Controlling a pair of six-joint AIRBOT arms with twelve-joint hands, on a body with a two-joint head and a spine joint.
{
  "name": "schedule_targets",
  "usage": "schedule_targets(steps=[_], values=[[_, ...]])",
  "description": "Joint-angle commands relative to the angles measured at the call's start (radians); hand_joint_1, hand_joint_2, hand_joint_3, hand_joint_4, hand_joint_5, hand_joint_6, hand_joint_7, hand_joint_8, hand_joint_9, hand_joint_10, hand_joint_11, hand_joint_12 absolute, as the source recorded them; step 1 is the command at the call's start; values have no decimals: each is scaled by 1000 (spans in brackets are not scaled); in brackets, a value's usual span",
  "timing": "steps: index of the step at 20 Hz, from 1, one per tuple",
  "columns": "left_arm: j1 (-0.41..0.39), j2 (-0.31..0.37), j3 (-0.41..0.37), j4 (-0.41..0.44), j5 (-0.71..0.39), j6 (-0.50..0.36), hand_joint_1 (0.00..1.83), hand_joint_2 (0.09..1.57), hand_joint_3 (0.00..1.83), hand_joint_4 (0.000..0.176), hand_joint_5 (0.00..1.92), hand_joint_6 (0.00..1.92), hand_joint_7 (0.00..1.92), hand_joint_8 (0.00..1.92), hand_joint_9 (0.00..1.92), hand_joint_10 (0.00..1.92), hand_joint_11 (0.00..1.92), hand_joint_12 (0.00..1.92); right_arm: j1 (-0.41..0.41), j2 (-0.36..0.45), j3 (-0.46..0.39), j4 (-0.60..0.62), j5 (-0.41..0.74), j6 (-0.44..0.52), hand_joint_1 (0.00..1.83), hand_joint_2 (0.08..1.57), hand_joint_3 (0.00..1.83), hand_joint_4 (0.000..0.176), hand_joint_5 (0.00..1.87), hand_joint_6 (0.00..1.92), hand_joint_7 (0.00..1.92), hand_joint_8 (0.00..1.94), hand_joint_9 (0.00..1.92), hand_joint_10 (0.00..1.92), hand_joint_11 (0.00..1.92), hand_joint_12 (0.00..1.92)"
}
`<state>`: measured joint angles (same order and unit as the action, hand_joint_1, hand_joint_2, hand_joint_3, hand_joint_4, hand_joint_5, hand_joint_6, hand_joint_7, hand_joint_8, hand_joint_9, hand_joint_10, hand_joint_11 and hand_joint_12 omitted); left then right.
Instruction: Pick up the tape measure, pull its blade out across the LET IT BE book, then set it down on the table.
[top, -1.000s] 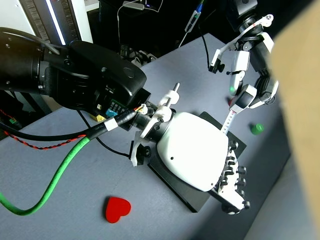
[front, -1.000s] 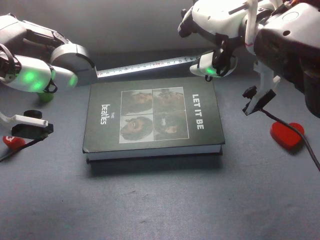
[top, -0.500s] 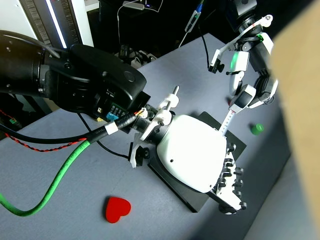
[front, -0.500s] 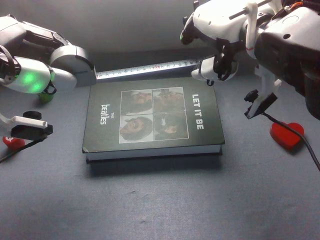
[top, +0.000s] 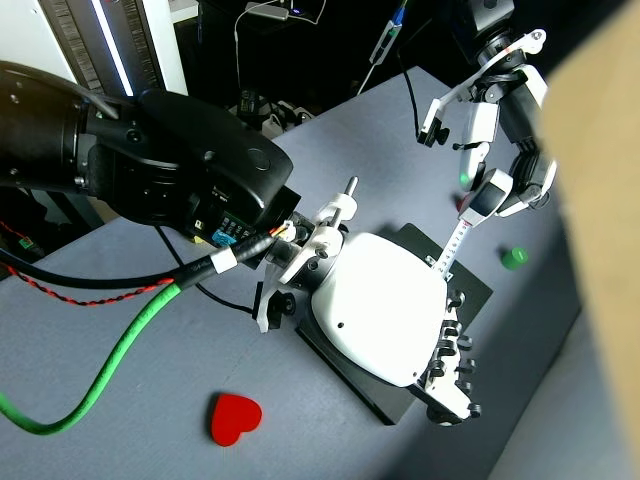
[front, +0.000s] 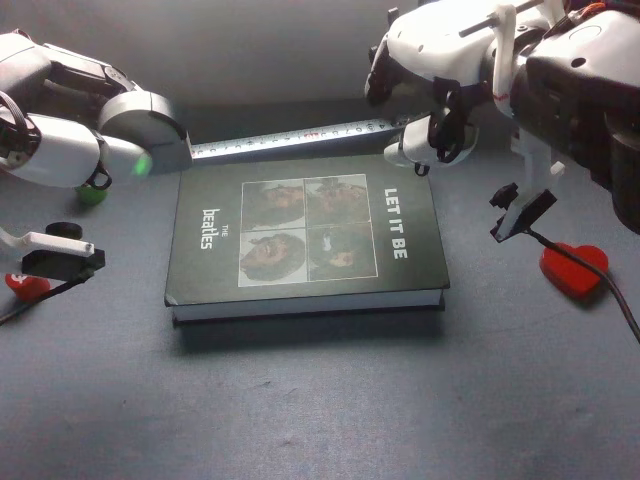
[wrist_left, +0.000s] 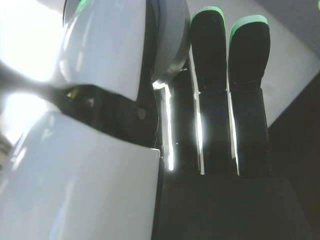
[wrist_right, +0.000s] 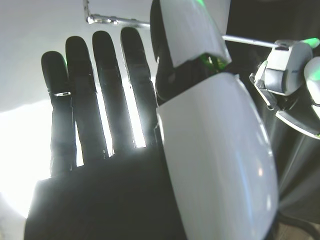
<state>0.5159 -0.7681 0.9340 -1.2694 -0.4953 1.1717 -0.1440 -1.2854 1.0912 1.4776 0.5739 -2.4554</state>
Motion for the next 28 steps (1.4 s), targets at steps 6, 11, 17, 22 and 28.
schedule_targets(steps=[6,11,17,22,28], values=[[-7,7,-2,30,-70,-19,1384,1113,0,0,934,921,952,1015,939,1252,879,1235,21,6,2,-55,27,-3,1010,1067,0,0,649,0,640,1,592,2,237,1000],[-7,7,-2,30,-72,-22,1379,1115,0,0,932,919,952,1024,935,1261,883,1215,22,6,2,-55,27,-3,1013,1069,1,0,634,0,633,0,577,1,234,999],[-6,7,-1,30,-72,-22,1379,1114,0,0,932,918,953,1023,935,1260,886,1210,20,6,2,-55,26,-3,986,1077,4,0,715,34,679,18,638,25,249,1006],[-6,7,-1,33,-72,-22,1379,1114,0,0,931,917,951,1023,938,1260,894,1210,23,6,2,-56,26,-3,1213,1119,0,8,935,996,1027,994,919,787,685,1371],[-5,7,0,34,-74,-24,1472,1102,3,0,937,864,939,1002,935,1174,858,1436,20,10,1,-56,26,-7,1208,1129,1,6,902,1051,1017,1002,878,805,635,1329]])
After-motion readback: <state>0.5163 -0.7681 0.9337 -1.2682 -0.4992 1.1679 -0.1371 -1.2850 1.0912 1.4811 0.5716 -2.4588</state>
